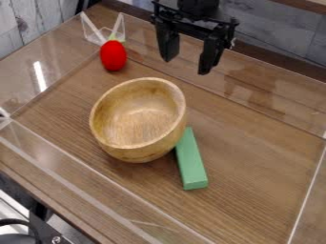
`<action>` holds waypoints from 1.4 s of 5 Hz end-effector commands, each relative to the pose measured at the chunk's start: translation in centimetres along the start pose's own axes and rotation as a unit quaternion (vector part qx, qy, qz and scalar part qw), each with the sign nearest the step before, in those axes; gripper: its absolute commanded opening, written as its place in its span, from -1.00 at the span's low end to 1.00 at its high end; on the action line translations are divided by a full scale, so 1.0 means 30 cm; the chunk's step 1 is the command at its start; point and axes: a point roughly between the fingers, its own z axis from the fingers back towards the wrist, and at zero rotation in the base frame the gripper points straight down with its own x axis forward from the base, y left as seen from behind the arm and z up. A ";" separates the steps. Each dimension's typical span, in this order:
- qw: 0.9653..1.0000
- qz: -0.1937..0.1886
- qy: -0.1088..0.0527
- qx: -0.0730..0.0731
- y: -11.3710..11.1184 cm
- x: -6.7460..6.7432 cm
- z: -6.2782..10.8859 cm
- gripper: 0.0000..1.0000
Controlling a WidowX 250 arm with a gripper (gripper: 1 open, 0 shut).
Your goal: Move the red fruit to the right
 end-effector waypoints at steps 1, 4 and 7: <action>1.000 0.019 0.003 -0.001 0.044 0.008 -0.012 1.00; 0.988 0.153 -0.032 -0.005 0.405 0.083 -0.010 1.00; 0.980 0.190 -0.052 -0.001 0.529 0.155 -0.079 1.00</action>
